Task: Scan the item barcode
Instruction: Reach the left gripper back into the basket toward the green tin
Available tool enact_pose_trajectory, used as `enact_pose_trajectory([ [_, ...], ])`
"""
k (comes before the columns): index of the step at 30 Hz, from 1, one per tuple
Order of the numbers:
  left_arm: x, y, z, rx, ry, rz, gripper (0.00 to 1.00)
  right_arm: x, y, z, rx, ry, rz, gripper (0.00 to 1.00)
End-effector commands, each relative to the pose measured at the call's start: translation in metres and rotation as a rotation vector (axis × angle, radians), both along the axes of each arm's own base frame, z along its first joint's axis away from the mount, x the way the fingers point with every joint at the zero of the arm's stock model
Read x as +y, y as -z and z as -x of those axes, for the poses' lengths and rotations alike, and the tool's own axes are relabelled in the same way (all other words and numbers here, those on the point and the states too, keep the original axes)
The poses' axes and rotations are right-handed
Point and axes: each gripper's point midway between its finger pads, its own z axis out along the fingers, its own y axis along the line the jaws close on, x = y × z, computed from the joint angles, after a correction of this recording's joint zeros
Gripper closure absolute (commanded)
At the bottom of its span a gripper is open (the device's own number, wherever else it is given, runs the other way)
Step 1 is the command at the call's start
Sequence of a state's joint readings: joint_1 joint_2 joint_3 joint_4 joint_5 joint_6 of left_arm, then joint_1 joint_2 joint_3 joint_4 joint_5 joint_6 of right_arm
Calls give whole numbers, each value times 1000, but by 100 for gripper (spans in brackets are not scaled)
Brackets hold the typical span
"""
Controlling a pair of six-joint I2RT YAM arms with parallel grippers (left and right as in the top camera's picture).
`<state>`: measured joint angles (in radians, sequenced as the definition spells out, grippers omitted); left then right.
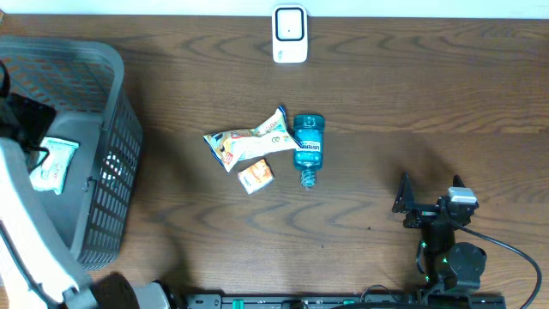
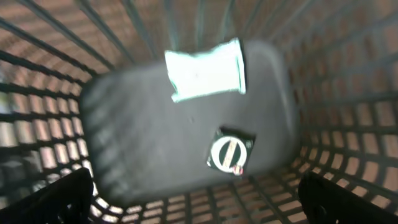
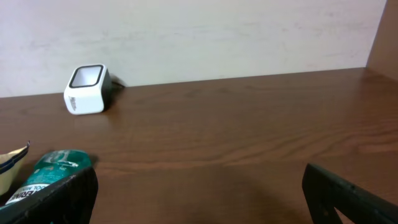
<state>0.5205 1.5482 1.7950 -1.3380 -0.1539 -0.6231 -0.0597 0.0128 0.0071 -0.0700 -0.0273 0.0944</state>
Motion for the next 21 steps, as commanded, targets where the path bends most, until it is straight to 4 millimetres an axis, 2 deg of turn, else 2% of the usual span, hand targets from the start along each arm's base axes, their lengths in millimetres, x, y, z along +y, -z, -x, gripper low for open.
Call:
enact_pose_trajectory([
  [1,-18,36,-25,18,133,191,2,1,1,0,3,-3,-5,1],
  [4,-27,63,-45,62,319,268,2,1,1,0,4,-3,-5,1],
  [8,-25,106,-55,150,327,360,2,1,1,0,4,-3,-5,1],
  [12,-24,139,-58,228,353,415,2,1,1,0,4,-3,-5,1],
  [16,-30,164,-63,286,390,453,2,1,1,0,4,-3,-5,1],
  [21,-46,191,-66,349,430,490,2,1,1,0,4,-3,-5,1],
])
